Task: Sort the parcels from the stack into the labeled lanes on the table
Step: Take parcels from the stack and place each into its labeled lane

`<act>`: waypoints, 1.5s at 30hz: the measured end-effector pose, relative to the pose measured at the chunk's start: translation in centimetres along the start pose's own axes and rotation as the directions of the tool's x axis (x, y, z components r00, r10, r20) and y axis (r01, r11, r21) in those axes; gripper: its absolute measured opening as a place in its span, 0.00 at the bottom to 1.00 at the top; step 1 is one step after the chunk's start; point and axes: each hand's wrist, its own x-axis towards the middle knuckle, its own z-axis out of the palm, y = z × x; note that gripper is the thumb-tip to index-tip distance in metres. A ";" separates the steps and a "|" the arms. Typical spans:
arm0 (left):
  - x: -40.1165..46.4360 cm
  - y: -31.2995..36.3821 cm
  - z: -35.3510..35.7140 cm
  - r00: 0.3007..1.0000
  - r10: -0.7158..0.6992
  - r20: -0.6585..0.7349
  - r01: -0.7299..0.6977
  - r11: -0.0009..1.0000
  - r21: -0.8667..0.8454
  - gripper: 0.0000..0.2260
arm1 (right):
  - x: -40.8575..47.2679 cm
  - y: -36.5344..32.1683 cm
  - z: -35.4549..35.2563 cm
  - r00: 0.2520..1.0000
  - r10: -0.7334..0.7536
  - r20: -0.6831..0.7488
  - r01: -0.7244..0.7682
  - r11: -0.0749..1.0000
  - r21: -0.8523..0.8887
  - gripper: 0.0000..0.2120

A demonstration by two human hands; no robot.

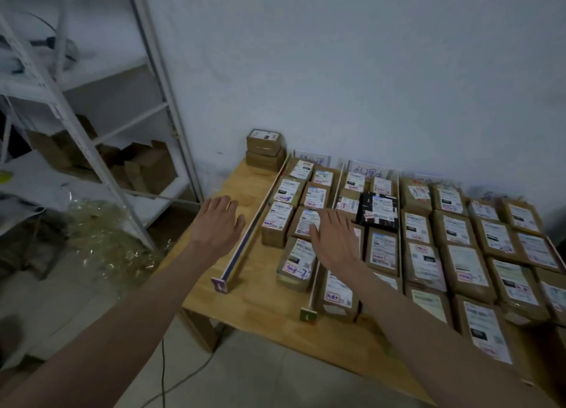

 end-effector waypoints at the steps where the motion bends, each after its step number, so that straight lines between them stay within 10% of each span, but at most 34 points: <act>1: 0.3 -0.9 0.2 1.000 -0.007 -0.002 0.007 1.000 -0.012 0.20 | 0.6 -0.8 0.3 1.000 -0.001 0.006 0.002 1.000 -0.003 0.23; 45: 39.7 -21.8 17.4 0.962 0.174 0.212 -0.122 0.963 -0.240 0.22 | 38.5 -10.8 14.5 0.914 0.405 0.024 -0.404 0.903 0.147 0.21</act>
